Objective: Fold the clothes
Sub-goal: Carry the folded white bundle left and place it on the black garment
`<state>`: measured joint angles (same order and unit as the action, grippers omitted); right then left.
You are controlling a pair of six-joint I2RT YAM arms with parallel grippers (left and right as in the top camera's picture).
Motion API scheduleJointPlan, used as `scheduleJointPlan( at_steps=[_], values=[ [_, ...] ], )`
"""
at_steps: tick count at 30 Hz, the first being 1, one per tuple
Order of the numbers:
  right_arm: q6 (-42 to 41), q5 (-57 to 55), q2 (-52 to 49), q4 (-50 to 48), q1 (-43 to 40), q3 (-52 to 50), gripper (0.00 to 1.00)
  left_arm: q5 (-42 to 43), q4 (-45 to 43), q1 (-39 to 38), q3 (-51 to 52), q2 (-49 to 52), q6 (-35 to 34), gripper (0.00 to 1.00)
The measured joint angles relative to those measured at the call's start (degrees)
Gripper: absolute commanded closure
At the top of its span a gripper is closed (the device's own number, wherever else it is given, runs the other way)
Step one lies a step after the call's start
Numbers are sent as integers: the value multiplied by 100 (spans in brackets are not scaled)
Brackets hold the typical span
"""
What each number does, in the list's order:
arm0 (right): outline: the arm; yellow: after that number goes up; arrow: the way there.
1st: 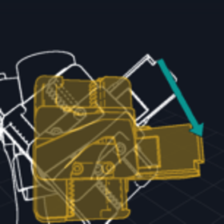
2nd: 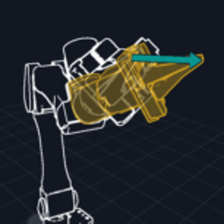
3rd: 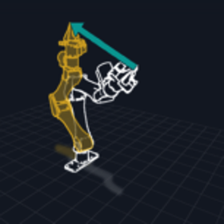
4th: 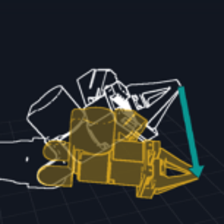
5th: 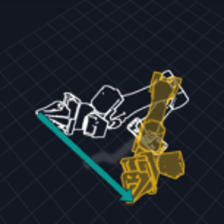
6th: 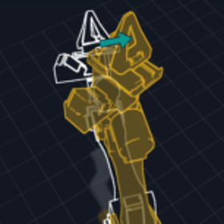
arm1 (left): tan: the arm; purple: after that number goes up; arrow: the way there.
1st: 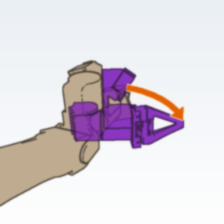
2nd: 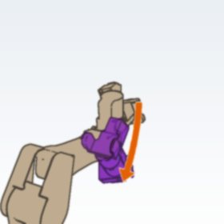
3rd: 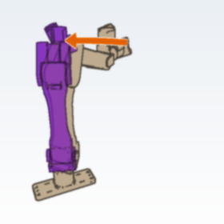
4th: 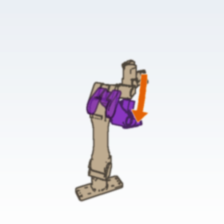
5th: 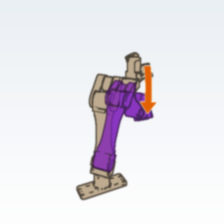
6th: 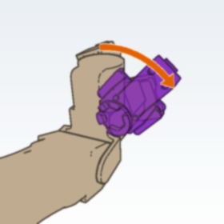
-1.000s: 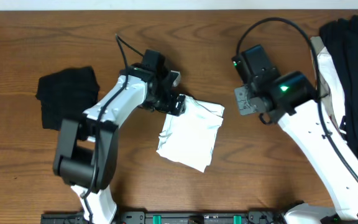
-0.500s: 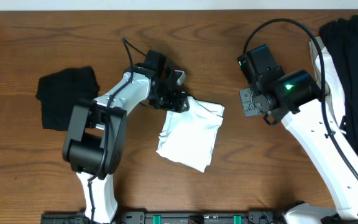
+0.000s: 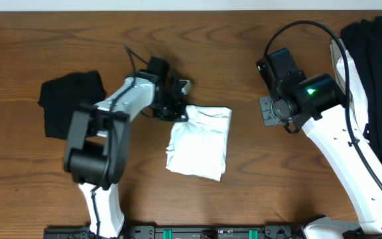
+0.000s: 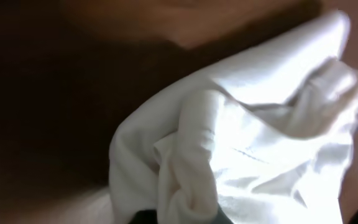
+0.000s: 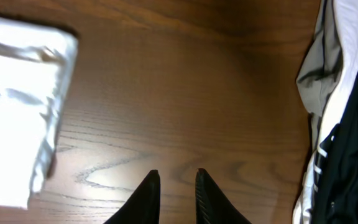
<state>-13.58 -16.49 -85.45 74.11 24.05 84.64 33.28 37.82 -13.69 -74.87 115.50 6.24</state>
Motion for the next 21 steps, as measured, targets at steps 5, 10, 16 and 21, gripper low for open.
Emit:
scheduleJointPlan(
  at_steps=[5, 10, 16, 21],
  values=[
    [-9, -7, 0, 28, -103, 0, 82, -798, 55, 564, 37, -1051, -2, 94],
    [-17, -2, 0, 70, -101, 0, 82, -1749, -70, 1126, 35, -2127, 0, 95],
    [-33, -2, 0, 138, -101, 0, 82, -2656, -280, 1626, 35, -2761, 0, 94],
    [-72, -2, 0, 245, -101, 0, 82, -2933, -544, 2002, 35, -3049, 0, 94]
  ],
)
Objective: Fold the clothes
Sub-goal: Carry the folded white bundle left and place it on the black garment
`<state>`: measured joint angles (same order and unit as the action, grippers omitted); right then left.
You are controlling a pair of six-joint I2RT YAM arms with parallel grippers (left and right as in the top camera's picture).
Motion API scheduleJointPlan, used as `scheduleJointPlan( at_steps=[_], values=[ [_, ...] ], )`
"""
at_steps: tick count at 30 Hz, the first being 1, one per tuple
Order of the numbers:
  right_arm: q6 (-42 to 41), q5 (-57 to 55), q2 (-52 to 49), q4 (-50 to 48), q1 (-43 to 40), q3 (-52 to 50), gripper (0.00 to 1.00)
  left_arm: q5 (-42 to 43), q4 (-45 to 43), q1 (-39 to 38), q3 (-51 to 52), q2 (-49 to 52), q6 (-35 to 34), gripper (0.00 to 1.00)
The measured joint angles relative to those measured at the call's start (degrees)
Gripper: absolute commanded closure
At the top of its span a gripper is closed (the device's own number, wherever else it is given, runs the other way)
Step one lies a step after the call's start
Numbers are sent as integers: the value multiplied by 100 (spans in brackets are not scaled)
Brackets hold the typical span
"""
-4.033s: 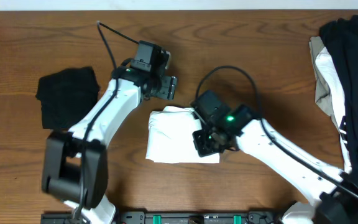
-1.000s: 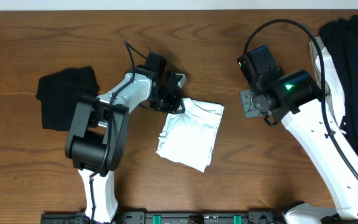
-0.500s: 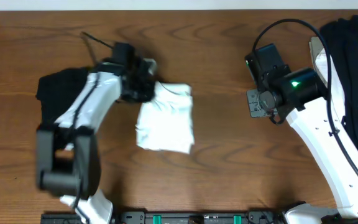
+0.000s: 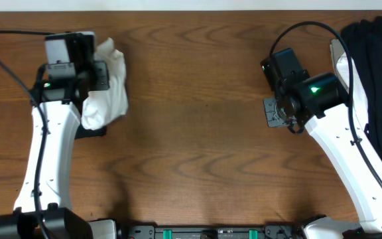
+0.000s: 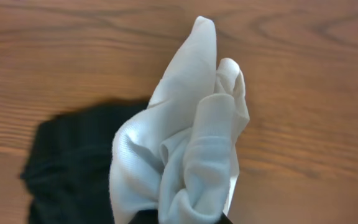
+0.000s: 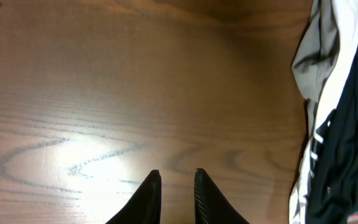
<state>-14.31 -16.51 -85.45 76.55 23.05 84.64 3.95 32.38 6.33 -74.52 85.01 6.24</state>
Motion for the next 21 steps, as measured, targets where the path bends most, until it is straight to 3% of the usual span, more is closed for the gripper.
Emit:
scheduleJointPlan(
  at_steps=[21],
  values=[
    [-162, 0, 0, 146, 0, 0, 82, -125, -173, 1167, 2, -26, 0, 92]
  ],
)
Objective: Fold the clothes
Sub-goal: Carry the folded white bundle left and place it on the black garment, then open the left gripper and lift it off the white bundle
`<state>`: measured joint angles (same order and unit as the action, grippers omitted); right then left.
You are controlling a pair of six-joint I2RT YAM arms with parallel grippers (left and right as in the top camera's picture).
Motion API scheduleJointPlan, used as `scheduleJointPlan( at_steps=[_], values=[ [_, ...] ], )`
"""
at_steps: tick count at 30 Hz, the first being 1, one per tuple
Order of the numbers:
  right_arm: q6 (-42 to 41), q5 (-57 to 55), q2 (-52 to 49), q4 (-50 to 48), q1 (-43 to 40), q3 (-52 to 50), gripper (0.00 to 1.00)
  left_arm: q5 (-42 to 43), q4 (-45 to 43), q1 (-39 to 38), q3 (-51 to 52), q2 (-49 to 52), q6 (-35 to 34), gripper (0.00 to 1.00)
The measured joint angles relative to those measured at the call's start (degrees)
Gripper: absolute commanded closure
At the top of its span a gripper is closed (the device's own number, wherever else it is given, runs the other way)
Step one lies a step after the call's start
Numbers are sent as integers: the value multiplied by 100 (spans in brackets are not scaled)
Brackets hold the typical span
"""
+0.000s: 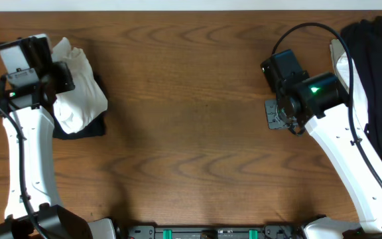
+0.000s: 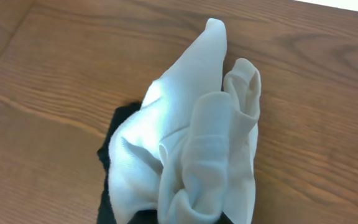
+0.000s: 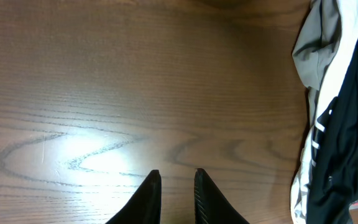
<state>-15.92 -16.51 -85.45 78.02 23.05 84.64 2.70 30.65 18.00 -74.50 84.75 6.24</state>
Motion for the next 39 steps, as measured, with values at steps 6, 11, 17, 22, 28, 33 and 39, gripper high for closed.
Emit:
scheduleJointPlan(
  at_steps=[6, 11, 17, 22, 28, 33, 39],
  values=[
    [0, 24, 0, 4, 0, 0, 83, 0, -50, 131, 0, 94, 0, 91],
    [0, 35, 0, 9, 0, 0, 83, -11, -76, 142, 0, 306, 0, 90],
    [0, 42, 0, 9, 0, 0, 83, -11, -96, 260, 0, 396, 0, 88],
    [0, 44, 0, -7, 0, 0, 82, -13, -111, 533, 0, 398, -24, 0],
    [-17, 44, 0, 2, 0, 0, 82, -13, -109, 1014, 0, 398, -557, 2],
    [-20, 44, 0, -4, 0, 0, 82, -9, -107, 1270, 0, 398, -933, 2],
    [-96, 44, 0, -109, 0, 0, 81, 597, -114, 1143, 0, 398, -1078, 2]
  ],
)
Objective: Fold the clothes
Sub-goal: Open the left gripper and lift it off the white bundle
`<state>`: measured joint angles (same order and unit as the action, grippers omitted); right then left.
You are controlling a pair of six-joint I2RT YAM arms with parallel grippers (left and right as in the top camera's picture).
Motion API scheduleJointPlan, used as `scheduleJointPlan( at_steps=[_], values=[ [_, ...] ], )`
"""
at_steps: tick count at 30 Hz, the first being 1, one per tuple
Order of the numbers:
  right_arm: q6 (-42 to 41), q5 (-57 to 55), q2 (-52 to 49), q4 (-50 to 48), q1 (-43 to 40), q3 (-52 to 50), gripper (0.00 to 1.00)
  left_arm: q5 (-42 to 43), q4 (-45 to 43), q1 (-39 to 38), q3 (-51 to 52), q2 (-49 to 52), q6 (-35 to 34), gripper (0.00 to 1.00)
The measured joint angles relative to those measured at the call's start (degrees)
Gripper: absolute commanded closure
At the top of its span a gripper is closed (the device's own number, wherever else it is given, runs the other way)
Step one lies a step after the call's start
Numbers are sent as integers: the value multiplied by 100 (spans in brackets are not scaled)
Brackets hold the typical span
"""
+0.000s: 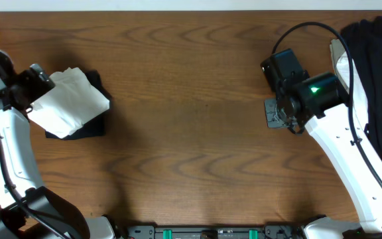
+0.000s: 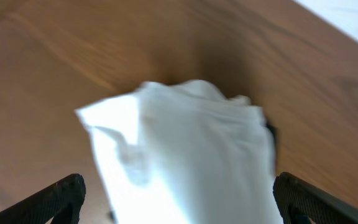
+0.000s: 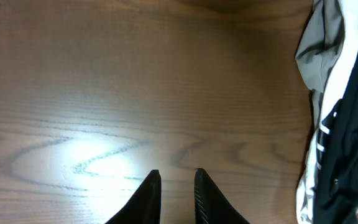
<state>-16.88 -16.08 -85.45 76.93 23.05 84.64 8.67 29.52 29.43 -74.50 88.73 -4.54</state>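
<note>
A folded white garment [image 1: 68,99] lies on top of a folded black garment [image 1: 85,126] at the table's left. My left gripper [image 1: 33,89] stands just left of the stack. In the left wrist view its fingers [image 2: 61,196] are spread wide open, the white garment [image 2: 185,143] lies below and ahead of them, and only a sliver of the black one [image 2: 271,134] shows. My right gripper [image 1: 272,111] hovers over bare wood at the right. Its fingertips [image 3: 149,186] are narrowly apart with nothing between them.
A pile of unfolded clothes [image 1: 373,73], dark, white and grey, lies at the table's right edge beside the right arm. In the right wrist view it [image 3: 337,112] fills the right side. Bare wooden table [image 1: 191,133] spans the middle.
My left gripper was shut on the bunched white garment above the black one. Now it is open and further left, and the white garment lies flat on the black one.
My left gripper was at the folded white garment in the table's middle. Then it held the garment bunched over the black garment at the left, then further left. Now the white garment lies on the black one, released. The right arm stayed put.
</note>
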Motion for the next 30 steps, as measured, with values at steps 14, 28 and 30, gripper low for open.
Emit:
scheduleJointPlan(
  at_steps=[14, 28, 30],
  values=[
    [-70, 1110, 0, -1453, -876, 4, 3, 48, 949, -2986, 0, 0, 306, 2],
    [688, 1375, 52, -1510, -1397, 4, 1, -267, 2476, -3836, 2, -136, 398, 2],
    [693, 1355, 192, -1480, -1429, 2, 1, -269, 2472, -3799, 2, -348, 461, 2]
  ],
)
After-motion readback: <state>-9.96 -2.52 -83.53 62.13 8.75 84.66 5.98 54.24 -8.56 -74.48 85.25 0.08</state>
